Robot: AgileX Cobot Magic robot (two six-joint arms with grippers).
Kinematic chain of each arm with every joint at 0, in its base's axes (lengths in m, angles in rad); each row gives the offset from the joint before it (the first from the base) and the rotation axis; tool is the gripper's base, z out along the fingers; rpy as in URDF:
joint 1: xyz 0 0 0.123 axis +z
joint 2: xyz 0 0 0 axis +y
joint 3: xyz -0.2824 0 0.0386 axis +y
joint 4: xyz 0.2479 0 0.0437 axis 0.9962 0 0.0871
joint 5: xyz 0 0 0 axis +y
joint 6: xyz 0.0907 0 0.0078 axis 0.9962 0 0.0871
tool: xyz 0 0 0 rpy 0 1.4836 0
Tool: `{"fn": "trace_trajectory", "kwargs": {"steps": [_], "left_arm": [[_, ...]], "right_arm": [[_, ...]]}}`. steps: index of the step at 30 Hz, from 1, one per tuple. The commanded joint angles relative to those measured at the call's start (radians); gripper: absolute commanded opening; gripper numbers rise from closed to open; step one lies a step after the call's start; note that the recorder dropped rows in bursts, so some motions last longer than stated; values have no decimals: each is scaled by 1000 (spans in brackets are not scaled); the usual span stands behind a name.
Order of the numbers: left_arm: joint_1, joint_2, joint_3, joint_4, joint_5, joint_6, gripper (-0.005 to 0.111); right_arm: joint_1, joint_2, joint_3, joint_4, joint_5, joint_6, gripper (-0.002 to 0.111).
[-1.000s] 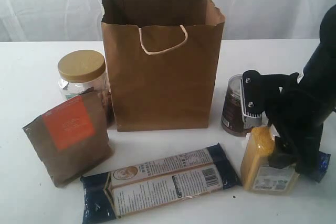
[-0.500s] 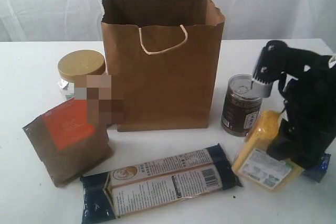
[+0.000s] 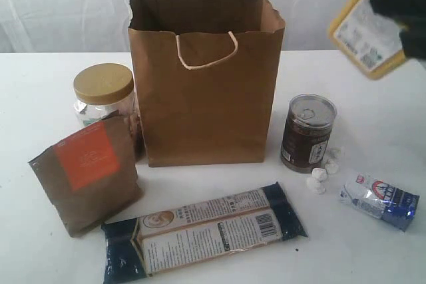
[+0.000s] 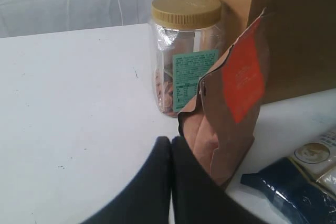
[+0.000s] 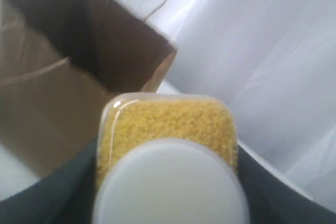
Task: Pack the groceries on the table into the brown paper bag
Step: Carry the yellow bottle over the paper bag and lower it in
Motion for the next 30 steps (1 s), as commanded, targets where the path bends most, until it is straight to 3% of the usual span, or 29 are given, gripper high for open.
{"fn": "trace_trajectory", "kwargs": {"steps": [1,13,30], "left_arm": [[-1,-5,3,0,-1,-3,0],[-1,-5,3,0,-1,-3,0],[-1,-5,3,0,-1,-3,0]], "right_arm": [[-1,38,-9,83,-302,8,0],[44,238,-110,19,-514,60,0],[207,372,-185,-16,-577,121,0]]}}
